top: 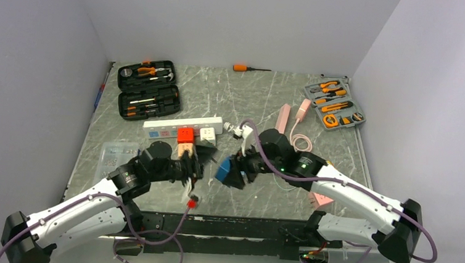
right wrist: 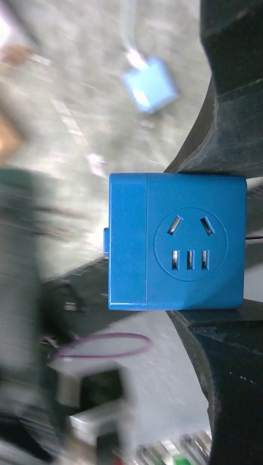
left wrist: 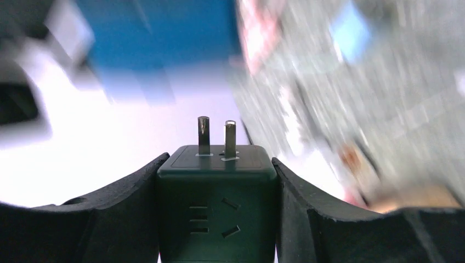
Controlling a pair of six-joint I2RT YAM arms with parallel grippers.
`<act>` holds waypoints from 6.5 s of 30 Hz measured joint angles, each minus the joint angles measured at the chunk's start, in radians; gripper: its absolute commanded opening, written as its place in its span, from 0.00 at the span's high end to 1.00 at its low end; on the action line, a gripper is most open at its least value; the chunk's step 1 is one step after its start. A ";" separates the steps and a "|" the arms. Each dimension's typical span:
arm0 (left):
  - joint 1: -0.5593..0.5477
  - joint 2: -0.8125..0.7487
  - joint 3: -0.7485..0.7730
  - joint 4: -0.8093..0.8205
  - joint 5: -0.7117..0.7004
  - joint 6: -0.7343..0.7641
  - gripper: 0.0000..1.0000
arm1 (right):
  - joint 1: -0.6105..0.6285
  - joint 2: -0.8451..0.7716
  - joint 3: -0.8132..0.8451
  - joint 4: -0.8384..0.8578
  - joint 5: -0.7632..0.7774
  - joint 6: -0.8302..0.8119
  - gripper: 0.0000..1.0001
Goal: Pull the plug off the socket
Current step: Remove the plug from the socket, then place the plug at the center of the board, then place the socket at the center of the board, then remove the plug from the socket.
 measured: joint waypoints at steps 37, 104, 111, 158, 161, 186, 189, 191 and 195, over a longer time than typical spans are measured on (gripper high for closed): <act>-0.193 0.266 0.181 -0.371 -0.264 -0.256 1.00 | -0.131 0.216 -0.240 -0.075 0.682 0.487 1.00; -0.379 1.286 1.038 -0.552 -0.167 -0.930 0.40 | -0.617 -0.064 0.109 -0.165 0.649 0.368 0.00; -0.379 1.286 1.038 -0.518 -0.158 -0.925 0.01 | -0.617 -0.064 0.108 -0.165 0.649 0.367 0.00; 0.753 1.009 0.930 -0.733 -0.050 -0.750 0.01 | -0.036 0.311 0.269 -0.218 0.816 0.407 0.00; 0.770 1.028 0.914 -0.733 -0.057 -0.698 0.01 | -0.029 0.311 0.253 -0.218 0.821 0.418 0.00; 0.821 0.969 0.623 -0.673 0.028 -0.767 0.56 | -0.014 0.304 0.131 -0.213 0.861 0.464 0.03; 0.821 0.921 0.569 -0.668 0.041 -0.783 0.43 | -0.014 0.322 0.135 -0.200 0.860 0.439 0.02; 0.819 0.898 0.550 -0.672 0.051 -0.793 0.31 | -0.014 0.352 0.148 -0.191 0.858 0.418 0.02; 0.808 0.886 0.554 -0.666 0.060 -0.822 0.25 | -0.014 0.425 0.194 -0.154 0.842 0.369 0.01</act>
